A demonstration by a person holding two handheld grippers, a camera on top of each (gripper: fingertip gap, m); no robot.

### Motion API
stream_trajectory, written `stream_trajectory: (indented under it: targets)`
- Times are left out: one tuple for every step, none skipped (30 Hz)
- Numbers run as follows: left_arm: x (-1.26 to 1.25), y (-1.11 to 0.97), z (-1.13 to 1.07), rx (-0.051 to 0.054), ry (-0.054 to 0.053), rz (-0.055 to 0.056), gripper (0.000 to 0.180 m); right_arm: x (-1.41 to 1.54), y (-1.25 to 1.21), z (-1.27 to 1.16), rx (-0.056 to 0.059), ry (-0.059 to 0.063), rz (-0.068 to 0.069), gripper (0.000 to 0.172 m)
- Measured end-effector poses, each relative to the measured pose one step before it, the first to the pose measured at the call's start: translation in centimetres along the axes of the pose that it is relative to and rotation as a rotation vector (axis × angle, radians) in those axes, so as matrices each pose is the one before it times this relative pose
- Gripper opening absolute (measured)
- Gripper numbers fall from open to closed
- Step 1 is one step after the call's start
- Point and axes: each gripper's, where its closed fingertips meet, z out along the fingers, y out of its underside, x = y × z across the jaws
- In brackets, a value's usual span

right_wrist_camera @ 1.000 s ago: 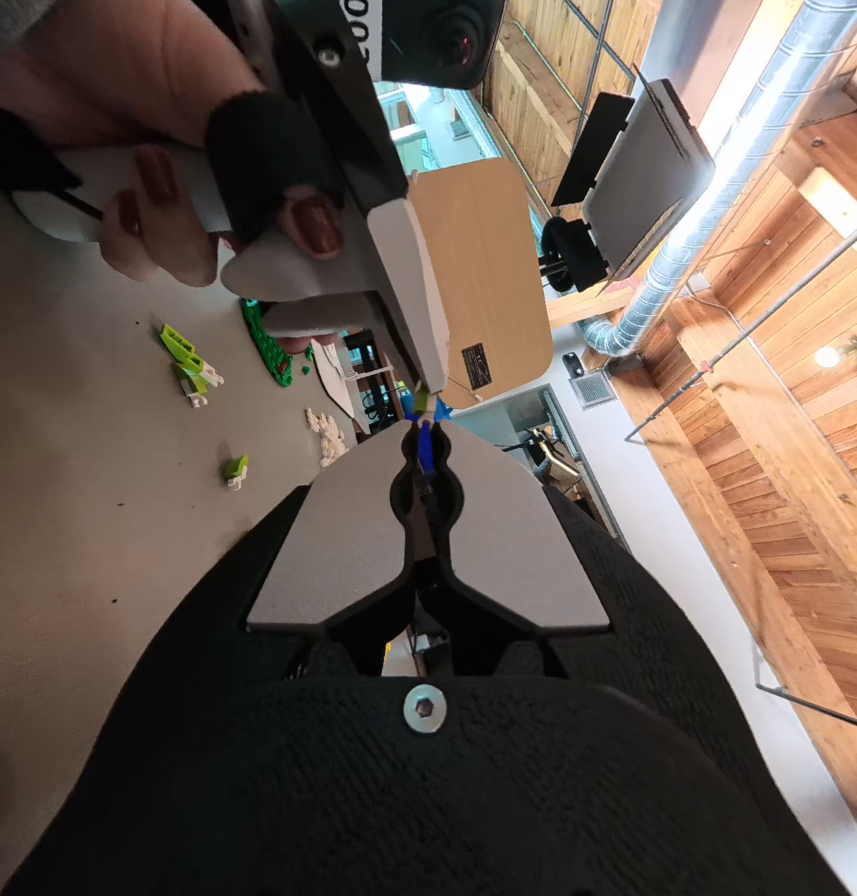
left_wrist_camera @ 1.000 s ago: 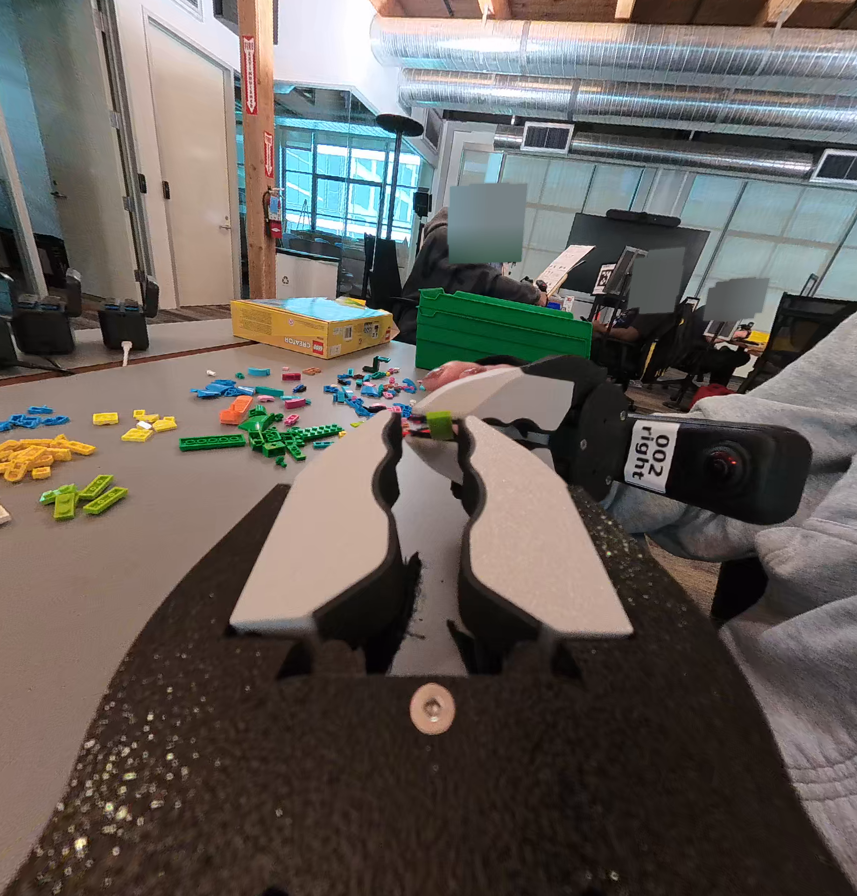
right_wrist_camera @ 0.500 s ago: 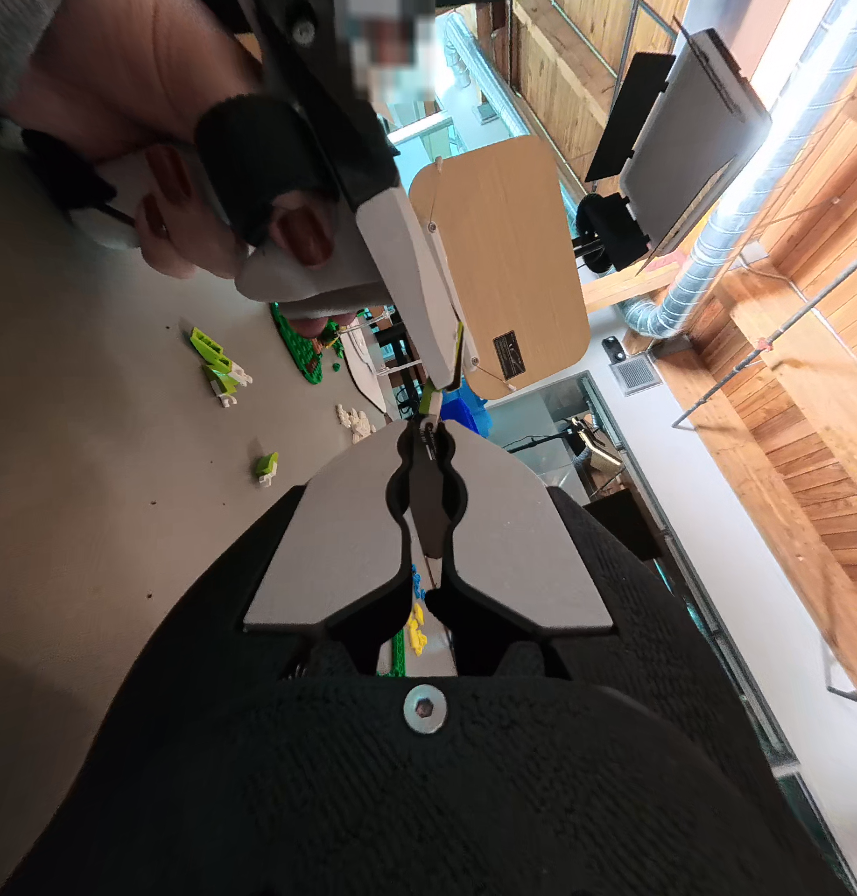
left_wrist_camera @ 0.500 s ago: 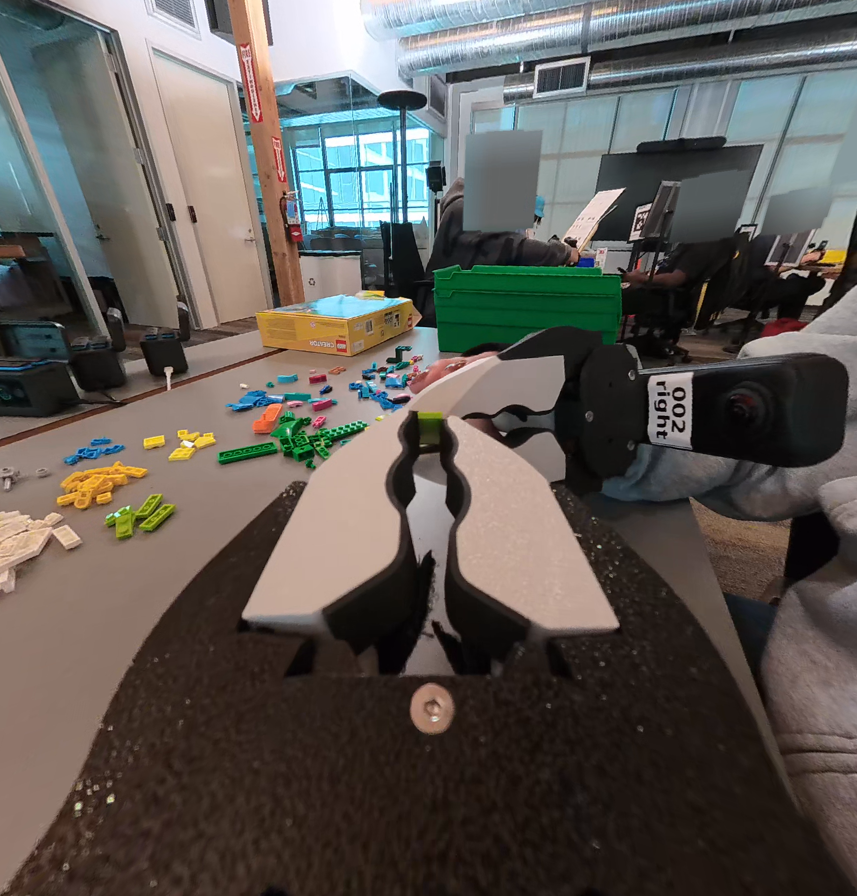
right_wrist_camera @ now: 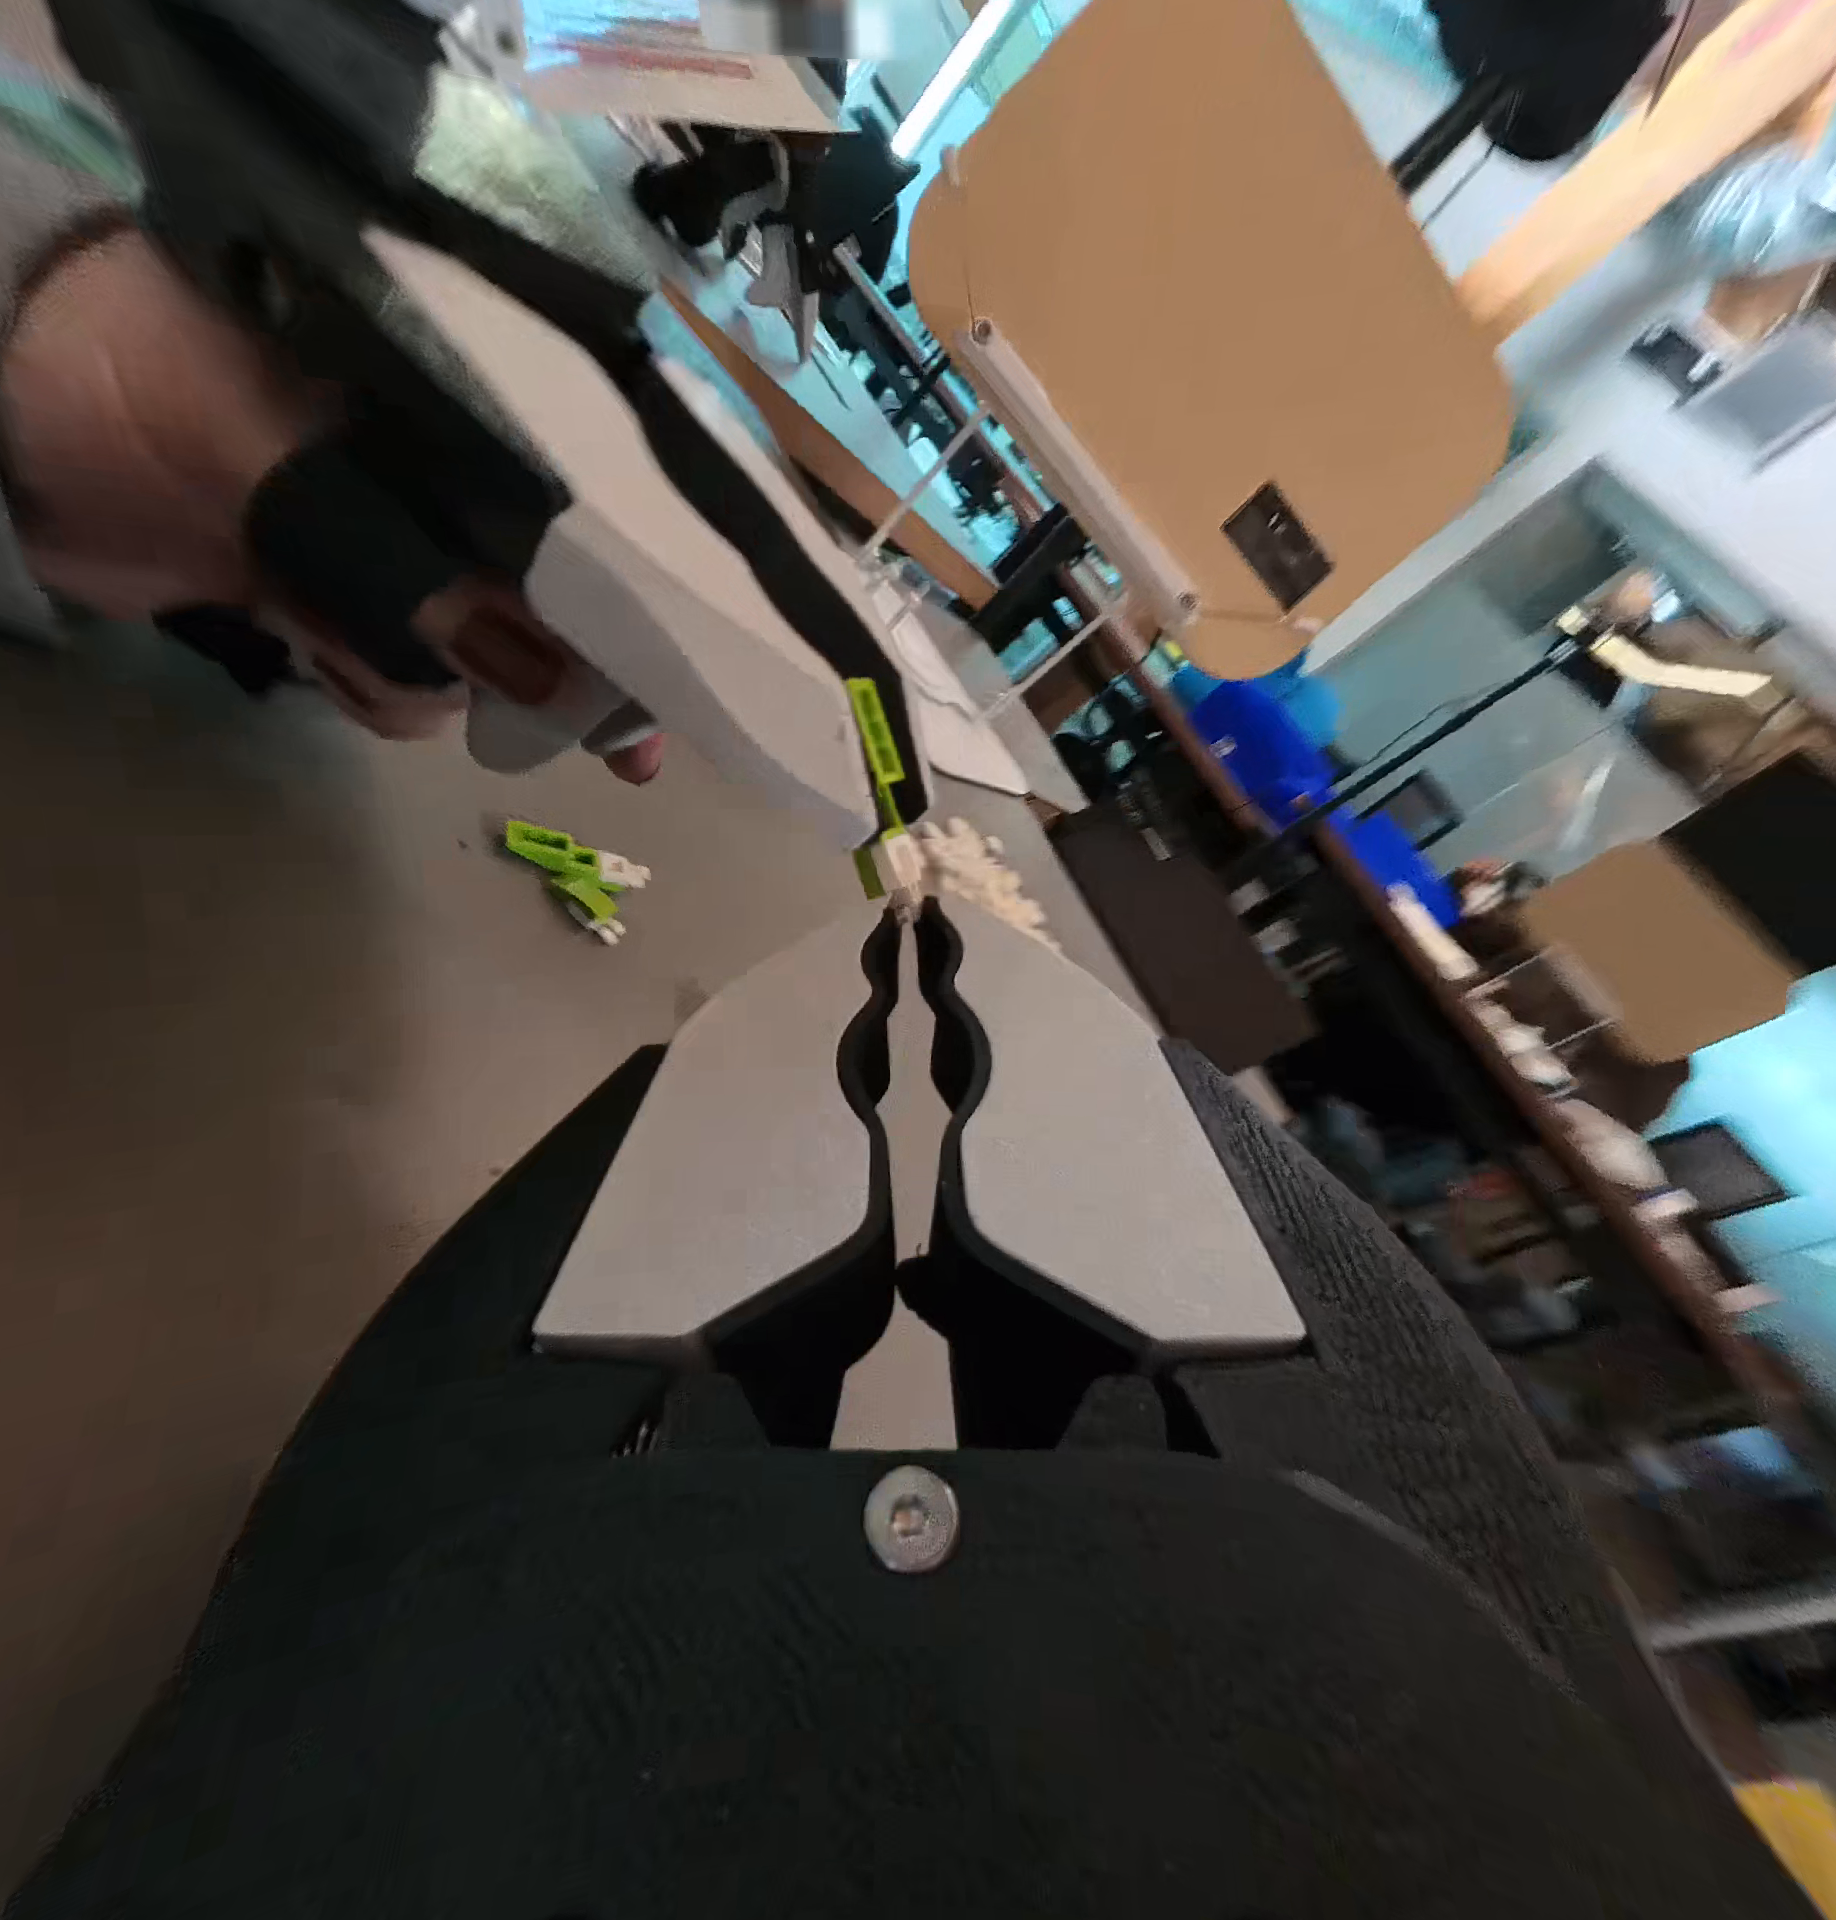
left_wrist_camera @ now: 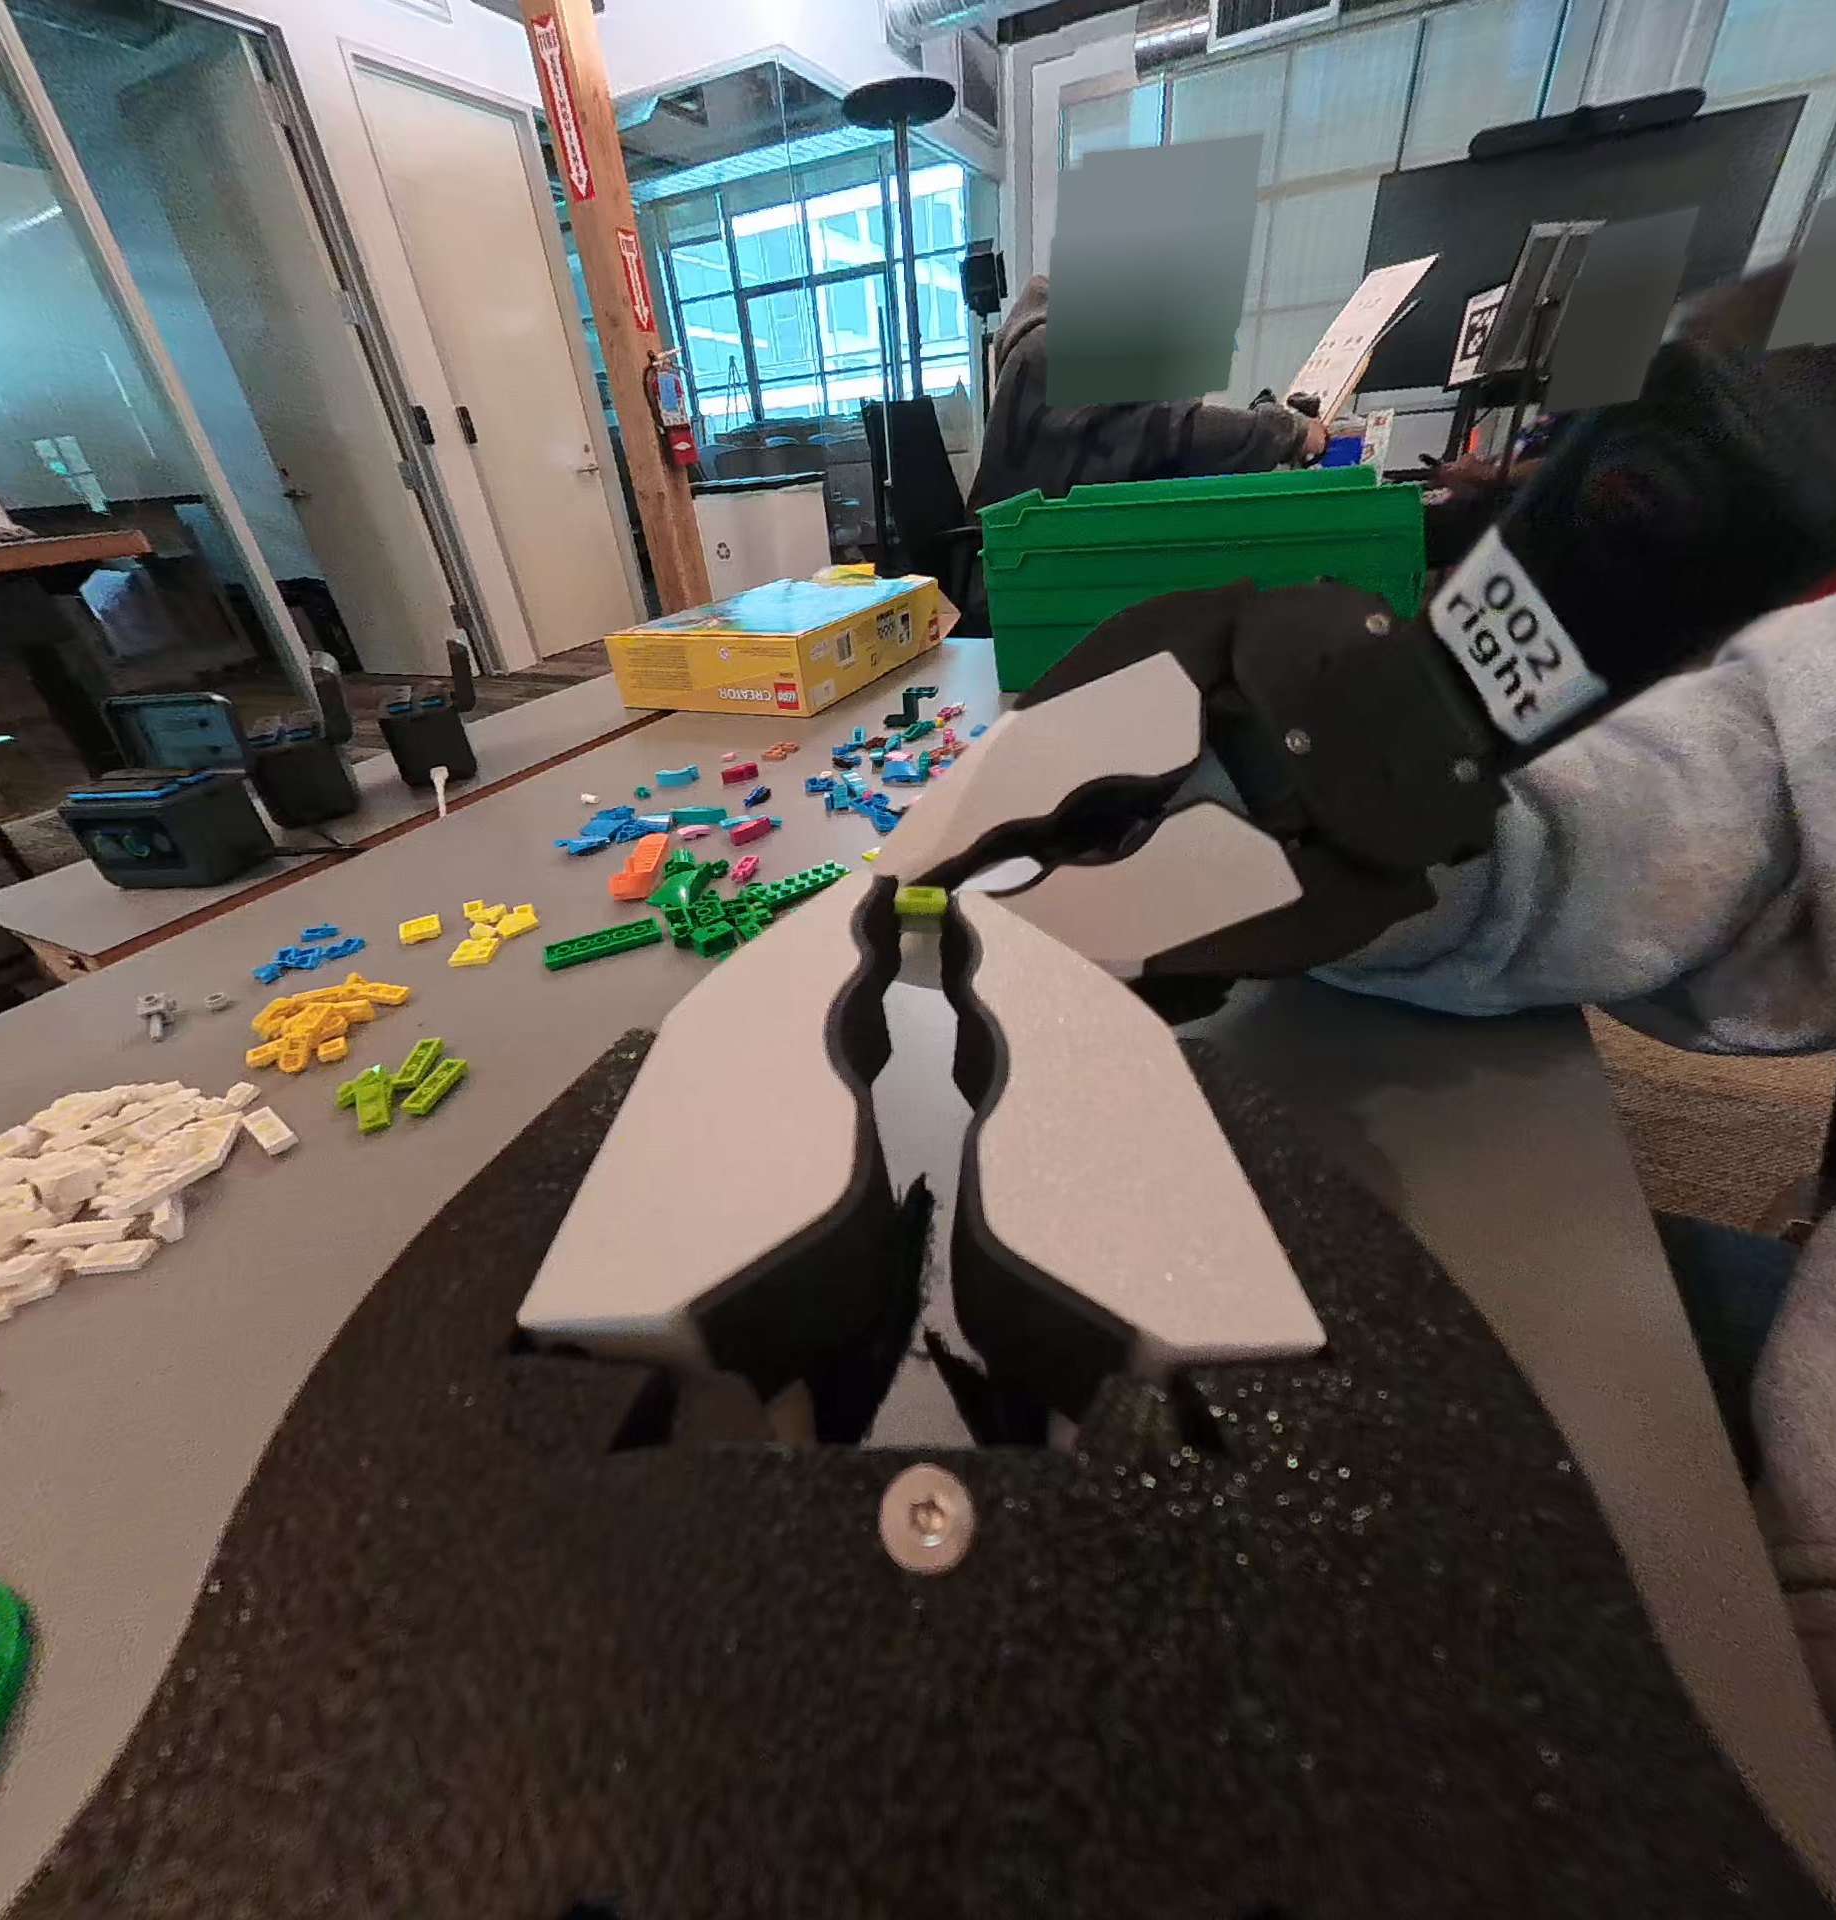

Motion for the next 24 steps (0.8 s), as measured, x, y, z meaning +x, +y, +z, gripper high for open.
stream_trajectory:
  targets:
    - [-0.035, 0.045, 0.023, -0.0051, -0.0058, 0.0117, 0.009, -0.052, 0.035, 0.044, 0.0032, -0.0213, 0.0595, 0.002]
    - [-0.017, 0.058, 0.003, -0.0052, -0.0040, 0.0097, 0.009, -0.046, 0.027, 0.017, 0.0058, -0.0232, 0.0553, 0.002]
    - [-0.044, 0.062, 0.022, -0.0035, -0.0043, 0.0035, 0.009, -0.040, 0.008, 0.016, 0.0072, -0.0256, 0.0688, 0.002]
    - [-0.029, -0.025, 0.007, 0.0021, -0.0012, -0.0011, 0.009, -0.044, -0.058, 0.012, 0.0132, -0.0306, 0.0746, 0.001]
    - [-0.022, -0.005, 0.001, 0.0003, -0.0019, 0.0009, 0.009, -0.043, -0.014, 0.001, 0.0119, -0.0289, 0.0551, 0.001]
    - [-0.054, 0.109, 0.049, -0.0069, -0.0076, 0.0082, 0.009, -0.044, 0.139, 0.049, 0.0020, -0.0203, 0.0268, 0.001]
    - [-0.012, 0.183, 0.037, -0.0103, -0.0066, 0.0135, 0.009, -0.063, 0.227, 0.054, -0.0019, -0.0137, -0.0040, 0.001]
    - [0.028, 0.213, 0.051, -0.0113, -0.0044, 0.0113, 0.009, -0.036, 0.251, 0.035, -0.0046, -0.0032, -0.0277, 0.001]
    - [0.052, 0.076, 0.008, -0.0022, -0.0011, 0.0120, 0.009, -0.042, 0.154, 0.017, -0.0009, 0.0063, -0.0412, 0.002]
    - [0.130, -0.017, -0.064, 0.0014, 0.0042, 0.0167, 0.009, -0.122, -0.013, -0.030, 0.0092, -0.0011, -0.0395, 0.002]
    - [0.214, -0.012, -0.100, 0.0005, 0.0101, 0.0279, 0.009, -0.272, -0.049, -0.057, 0.0147, -0.0193, -0.0257, 0.003]
    - [0.195, 0.173, -0.113, -0.0095, 0.0093, 0.0387, 0.008, -0.452, -0.051, -0.082, 0.0220, -0.0407, -0.0077, 0.004]
    - [0.098, 0.447, -0.065, -0.0285, 0.0083, 0.0342, 0.008, -0.611, -0.106, -0.140, 0.0295, -0.0577, 0.0054, 0.010]
    - [0.174, 0.508, -0.020, -0.0323, 0.0173, 0.0260, 0.009, -0.620, -0.033, -0.162, 0.0191, -0.0620, 0.0160, 0.020]
    - [0.089, 0.318, -0.025, -0.0191, 0.0095, 0.0192, 0.009, -0.481, 0.089, -0.125, 0.0002, -0.0523, 0.0206, 0.025]
    - [0.270, 0.239, -0.008, -0.0160, 0.0202, 0.0162, 0.009, -0.297, 0.110, -0.111, -0.0081, -0.0336, 0.0120, 0.027]
    - [0.305, 0.255, 0.040, -0.0178, 0.0196, 0.0164, 0.009, -0.207, 0.118, -0.085, -0.0067, -0.0176, -0.0028, 0.027]
    - [0.243, 0.268, 0.057, -0.0159, 0.0125, 0.0153, 0.009, -0.170, 0.174, -0.043, -0.0105, -0.0058, -0.0193, 0.022]
    - [0.300, 0.148, 0.092, -0.0093, 0.0148, 0.0114, 0.009, -0.019, 0.268, 0.029, -0.0193, 0.0093, -0.0286, 0.019]
    - [0.361, 0.084, 0.113, -0.0070, 0.0197, 0.0070, 0.009, -0.114, 0.247, 0.069, -0.0190, 0.0031, -0.0286, 0.018]
    - [0.213, 0.091, 0.130, -0.0081, 0.0086, 0.0069, 0.009, -0.242, 0.170, 0.071, -0.0150, -0.0070, -0.0202, 0.017]
    - [0.111, 0.126, 0.078, -0.0099, 0.0039, 0.0069, 0.009, -0.146, 0.146, 0.047, -0.0139, -0.0023, -0.0163, 0.012]
    - [0.103, 0.084, -0.015, -0.0055, 0.0078, 0.0006, 0.009, 0.008, 0.107, 0.012, -0.0119, 0.0068, -0.0232, 0.009]
    - [-0.019, 0.011, 0.014, -0.0024, -0.0002, -0.0092, 0.009, 0.091, 0.046, -0.011, -0.0121, 0.0083, -0.0266, 0.008]
